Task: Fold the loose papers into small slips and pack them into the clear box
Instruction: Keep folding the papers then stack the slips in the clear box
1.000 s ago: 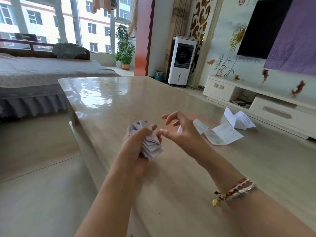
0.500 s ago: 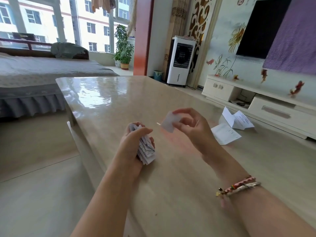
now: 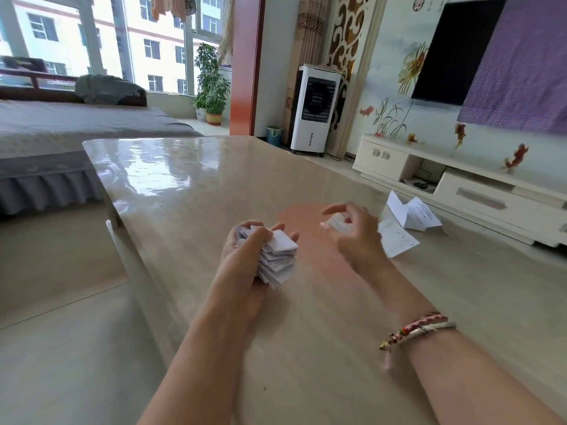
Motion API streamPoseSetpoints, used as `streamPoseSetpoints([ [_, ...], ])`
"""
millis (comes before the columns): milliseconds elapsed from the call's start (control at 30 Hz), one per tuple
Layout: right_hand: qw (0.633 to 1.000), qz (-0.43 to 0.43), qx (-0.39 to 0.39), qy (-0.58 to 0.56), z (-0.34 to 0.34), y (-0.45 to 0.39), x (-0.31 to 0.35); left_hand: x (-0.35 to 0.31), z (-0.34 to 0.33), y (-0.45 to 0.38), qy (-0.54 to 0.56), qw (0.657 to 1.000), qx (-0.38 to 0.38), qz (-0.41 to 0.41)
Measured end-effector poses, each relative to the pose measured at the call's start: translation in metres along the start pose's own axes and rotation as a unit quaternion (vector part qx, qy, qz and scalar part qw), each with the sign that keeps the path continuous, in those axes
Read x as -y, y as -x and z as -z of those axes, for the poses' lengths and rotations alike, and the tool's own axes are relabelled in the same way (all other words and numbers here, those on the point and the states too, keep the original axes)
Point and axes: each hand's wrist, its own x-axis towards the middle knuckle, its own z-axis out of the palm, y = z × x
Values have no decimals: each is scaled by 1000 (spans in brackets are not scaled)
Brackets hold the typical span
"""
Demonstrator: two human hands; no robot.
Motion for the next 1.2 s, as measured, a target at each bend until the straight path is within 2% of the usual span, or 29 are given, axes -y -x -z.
streamPoseSetpoints([
  [33,996,-13,-22,84,4,-5,-11,0,-1,0,-10,1000,-2,-2],
  [100,982,-50,-3,181,10,-14,-31,2,-4,-2,-30,999,-9,-8],
  [167,978,-83,51,184,13,-18,-44,5,-7,-4,-30,999,-22,-9],
  [267,976,-65,87,190,8,-18,-50,7,-8,-7,-54,998,-40,-19],
  [500,972,-65,88,209,4,-20,-53,9,-8,-8,-93,993,-60,-41],
  [600,978,-57,71,188,-7,-24,-51,9,-8,-10,-100,992,-66,-39],
  [733,973,-56,27,222,-13,-28,-50,10,-9,-9,-99,992,-73,-41],
  [900,985,7,-38,166,-14,-26,-49,11,-11,-10,-121,989,-71,-49],
  [1033,996,-39,-70,50,-13,-27,-49,11,-10,-11,-133,987,-74,-53],
  [1200,994,-22,-101,-25,-12,-24,-34,12,-9,-11,-130,987,-74,-53],
])
